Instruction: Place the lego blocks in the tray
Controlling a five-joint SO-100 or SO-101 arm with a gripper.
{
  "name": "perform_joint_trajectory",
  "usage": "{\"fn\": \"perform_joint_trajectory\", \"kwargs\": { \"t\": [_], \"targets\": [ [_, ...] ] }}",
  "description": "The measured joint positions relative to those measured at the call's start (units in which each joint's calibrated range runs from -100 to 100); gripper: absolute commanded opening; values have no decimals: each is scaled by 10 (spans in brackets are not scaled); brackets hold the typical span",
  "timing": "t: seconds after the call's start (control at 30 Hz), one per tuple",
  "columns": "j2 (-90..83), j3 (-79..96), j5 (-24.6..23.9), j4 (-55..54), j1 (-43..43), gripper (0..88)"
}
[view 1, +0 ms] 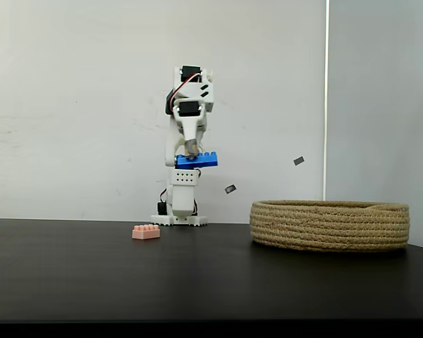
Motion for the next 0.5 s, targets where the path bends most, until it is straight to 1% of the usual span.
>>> {"fn": "perform_joint_trajectory", "kwargs": {
  "t": [0.13,0.27,0.37,0.47,0.5],
  "targets": [
    [47,-46,-35,-4,-104,0],
    [120,-96,-70,-41,-149,0],
    [166,-111,-90,-103,-172,2],
    [205,-111,-107,-184,-195,66],
    [219,-111,-110,-206,-202,68]
  ]
}}
